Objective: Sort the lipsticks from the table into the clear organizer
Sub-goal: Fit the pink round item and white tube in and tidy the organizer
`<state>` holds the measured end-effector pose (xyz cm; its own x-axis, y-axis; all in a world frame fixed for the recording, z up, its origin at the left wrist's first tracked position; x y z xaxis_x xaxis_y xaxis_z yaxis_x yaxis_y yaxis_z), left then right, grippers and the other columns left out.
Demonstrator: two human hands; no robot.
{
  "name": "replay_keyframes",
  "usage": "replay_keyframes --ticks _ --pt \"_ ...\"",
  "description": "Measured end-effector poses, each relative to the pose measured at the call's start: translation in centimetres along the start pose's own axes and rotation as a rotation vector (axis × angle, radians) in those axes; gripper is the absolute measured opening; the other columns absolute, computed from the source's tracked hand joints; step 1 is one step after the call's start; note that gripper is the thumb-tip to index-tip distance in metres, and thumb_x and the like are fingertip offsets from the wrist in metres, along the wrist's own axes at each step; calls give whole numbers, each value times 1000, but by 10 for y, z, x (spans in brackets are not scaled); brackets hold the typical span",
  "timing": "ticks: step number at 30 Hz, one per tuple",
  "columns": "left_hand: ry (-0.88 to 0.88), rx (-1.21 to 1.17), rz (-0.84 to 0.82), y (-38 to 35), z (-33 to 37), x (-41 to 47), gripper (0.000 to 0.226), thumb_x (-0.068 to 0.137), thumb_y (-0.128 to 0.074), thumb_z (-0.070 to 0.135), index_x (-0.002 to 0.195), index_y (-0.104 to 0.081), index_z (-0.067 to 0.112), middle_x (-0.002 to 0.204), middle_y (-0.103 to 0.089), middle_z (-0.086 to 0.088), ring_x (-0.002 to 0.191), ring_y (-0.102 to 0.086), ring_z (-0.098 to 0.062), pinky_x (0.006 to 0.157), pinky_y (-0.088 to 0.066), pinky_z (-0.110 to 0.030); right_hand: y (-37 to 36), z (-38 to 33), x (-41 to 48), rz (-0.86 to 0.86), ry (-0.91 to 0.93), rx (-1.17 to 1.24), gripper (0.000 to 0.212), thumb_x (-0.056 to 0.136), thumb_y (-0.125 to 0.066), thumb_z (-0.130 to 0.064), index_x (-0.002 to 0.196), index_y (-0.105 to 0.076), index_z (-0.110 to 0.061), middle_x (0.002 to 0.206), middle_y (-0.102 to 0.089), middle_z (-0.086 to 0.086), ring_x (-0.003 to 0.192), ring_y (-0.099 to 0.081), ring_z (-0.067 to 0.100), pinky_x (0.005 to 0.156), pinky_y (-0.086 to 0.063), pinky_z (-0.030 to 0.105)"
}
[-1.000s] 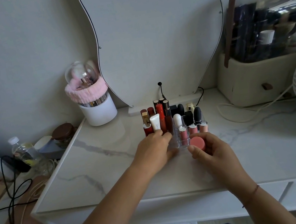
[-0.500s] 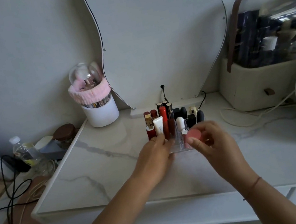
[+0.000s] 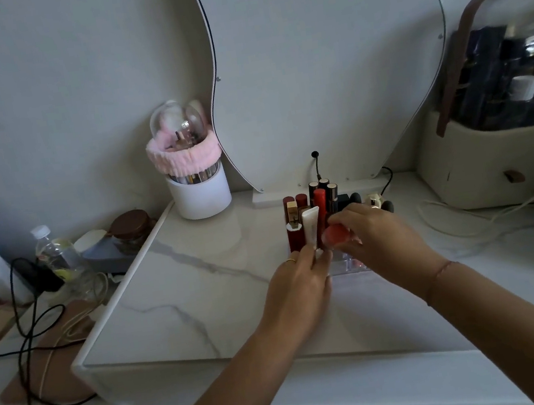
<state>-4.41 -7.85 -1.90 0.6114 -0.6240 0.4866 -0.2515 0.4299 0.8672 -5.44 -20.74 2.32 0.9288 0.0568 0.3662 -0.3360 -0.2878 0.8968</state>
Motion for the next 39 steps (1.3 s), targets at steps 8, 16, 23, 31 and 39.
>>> replay_keyframes --ticks 8,16,23,31,39 --pt "85 -55 35 1 -5 -5 31 79 -64 10 110 -66 11 83 -61 -8 70 -60 -23 54 -49 -29 -19 -2 9 -8 77 -361 18 92 -46 -32 107 -55 -27 100 -64 -6 99 -51 18 91 -34 33" --pt "143 -70 75 1 -8 -8 27 77 -65 8 103 -68 14 79 -60 -6 67 -59 -22 51 -46 -28 -25 -10 11 22 52 -442 11 88 -54 -22 97 -60 -23 94 -64 -2 95 -52 22 83 -33 34" --pt "229 -134 119 3 -14 -11 17 80 -64 11 96 -69 14 87 -62 -7 76 -61 -24 56 -48 -29 -25 -10 19 -46 25 -472 10 83 -59 -16 91 -60 -22 92 -64 -3 97 -51 23 79 -28 33" --pt "273 -136 150 3 -18 -11 13 78 -68 16 91 -68 15 84 -58 -6 76 -60 -24 55 -45 -28 -23 -12 18 14 30 -497 7 81 -60 -18 86 -62 -23 89 -60 -3 95 -48 22 76 -23 34" --pt "329 -93 139 -3 -23 -9 19 84 -62 32 84 -68 13 80 -58 -5 75 -59 -22 56 -35 -26 -24 -11 10 70 20 -428 8 80 -63 -20 86 -64 -26 91 -57 -4 94 -47 20 83 -26 35"
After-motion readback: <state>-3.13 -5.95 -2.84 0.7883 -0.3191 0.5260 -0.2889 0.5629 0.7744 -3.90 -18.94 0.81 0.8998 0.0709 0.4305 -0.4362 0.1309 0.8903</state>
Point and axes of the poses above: each hand's wrist, its own x-axis towards the middle knuckle, its own y-axis out of the back of the hand, z = x × y, the point moved 4 cm from there along x, towards the middle knuckle
